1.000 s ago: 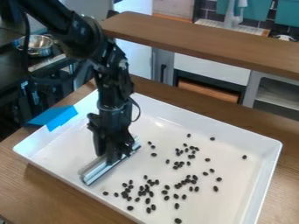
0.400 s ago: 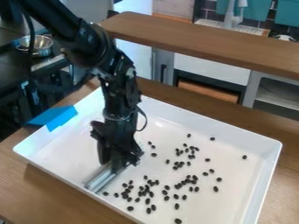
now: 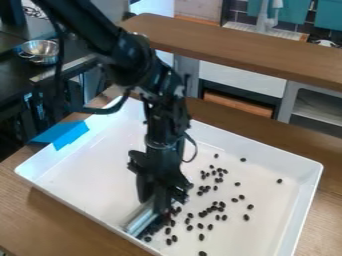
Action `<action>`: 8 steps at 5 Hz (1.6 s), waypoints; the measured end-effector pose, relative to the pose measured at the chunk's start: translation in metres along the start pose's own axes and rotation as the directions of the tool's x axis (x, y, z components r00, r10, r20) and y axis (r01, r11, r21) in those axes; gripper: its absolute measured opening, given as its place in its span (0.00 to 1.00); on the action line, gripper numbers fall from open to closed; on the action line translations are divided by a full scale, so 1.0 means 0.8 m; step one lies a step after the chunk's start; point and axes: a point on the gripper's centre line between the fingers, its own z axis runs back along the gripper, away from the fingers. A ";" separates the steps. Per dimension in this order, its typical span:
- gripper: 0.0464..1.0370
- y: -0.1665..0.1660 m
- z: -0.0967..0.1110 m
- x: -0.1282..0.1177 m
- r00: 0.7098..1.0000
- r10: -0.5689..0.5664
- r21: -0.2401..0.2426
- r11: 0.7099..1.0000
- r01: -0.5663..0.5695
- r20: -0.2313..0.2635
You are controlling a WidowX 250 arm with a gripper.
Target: Sweep into pile
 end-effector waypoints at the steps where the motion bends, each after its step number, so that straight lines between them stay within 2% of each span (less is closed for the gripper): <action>1: 0.30 -0.023 0.000 0.003 1.000 -0.007 -0.007 1.000 0.007 0.007; 3: 0.30 -0.057 -0.003 0.017 1.000 0.016 -0.024 1.000 -0.016 0.018; 6: 0.30 -0.112 0.001 0.019 1.000 0.000 -0.078 0.997 -0.001 -0.017; 7: 0.30 -0.118 0.003 0.023 0.999 0.012 -0.097 0.995 -0.016 -0.042; 8: 0.30 -0.103 0.013 0.028 0.998 0.020 -0.122 0.992 -0.028 -0.067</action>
